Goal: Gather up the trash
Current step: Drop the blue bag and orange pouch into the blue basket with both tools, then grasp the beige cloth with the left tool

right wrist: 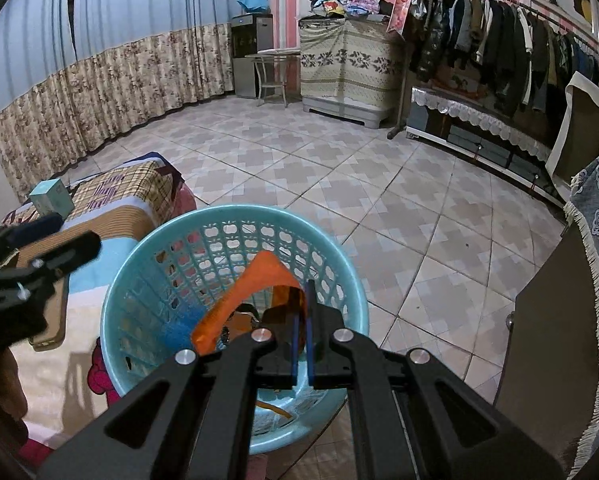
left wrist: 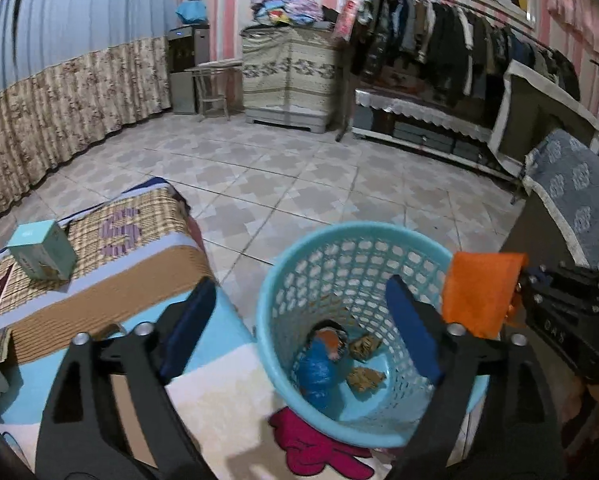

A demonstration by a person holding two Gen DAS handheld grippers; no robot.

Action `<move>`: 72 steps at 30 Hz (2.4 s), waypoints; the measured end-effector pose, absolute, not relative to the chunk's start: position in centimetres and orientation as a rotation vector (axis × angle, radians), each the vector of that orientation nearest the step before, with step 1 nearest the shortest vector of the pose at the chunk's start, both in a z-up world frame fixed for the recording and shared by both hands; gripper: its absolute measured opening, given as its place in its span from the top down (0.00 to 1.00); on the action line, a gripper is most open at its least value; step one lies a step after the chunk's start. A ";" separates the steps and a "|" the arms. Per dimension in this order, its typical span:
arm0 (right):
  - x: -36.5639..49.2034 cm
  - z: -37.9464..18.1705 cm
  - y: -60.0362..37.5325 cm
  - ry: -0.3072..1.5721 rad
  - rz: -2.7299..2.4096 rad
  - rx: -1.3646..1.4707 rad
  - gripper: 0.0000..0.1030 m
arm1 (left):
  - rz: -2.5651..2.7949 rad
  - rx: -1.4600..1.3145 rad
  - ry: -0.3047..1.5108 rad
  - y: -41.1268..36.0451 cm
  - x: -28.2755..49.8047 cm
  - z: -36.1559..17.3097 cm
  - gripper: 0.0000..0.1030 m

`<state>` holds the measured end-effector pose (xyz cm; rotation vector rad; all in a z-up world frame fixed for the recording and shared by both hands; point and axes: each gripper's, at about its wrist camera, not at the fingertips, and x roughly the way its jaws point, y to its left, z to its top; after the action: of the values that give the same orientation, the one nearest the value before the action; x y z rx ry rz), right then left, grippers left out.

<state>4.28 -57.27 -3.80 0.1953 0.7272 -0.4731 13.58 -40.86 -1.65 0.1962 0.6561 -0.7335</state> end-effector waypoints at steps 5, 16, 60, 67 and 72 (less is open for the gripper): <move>5.4 -5.0 -56.7 0.764 -0.450 0.201 0.97 | -0.676 0.164 0.647 -39.0 14.5 -1.0 0.07; 10.2 -9.0 -56.1 0.974 -0.440 0.198 0.89 | -0.611 0.190 0.611 -36.0 14.5 -0.9 0.06; 11.3 -4.3 -34.5 0.607 -0.312 0.023 0.07 | -0.141 0.021 0.712 -1.4 20.3 -4.5 0.05; 12.3 -5.0 -30.1 0.629 -0.258 -0.011 0.06 | -0.170 0.008 0.781 0.9 22.4 -7.9 0.08; 12.9 -5.1 -27.9 0.632 -0.238 -0.020 0.06 | -0.251 0.019 0.842 0.1 23.5 -9.7 0.38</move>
<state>12.87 -27.88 -5.08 -0.0195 0.6323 -0.2381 23.52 0.09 -9.70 0.0193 0.8425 -0.2510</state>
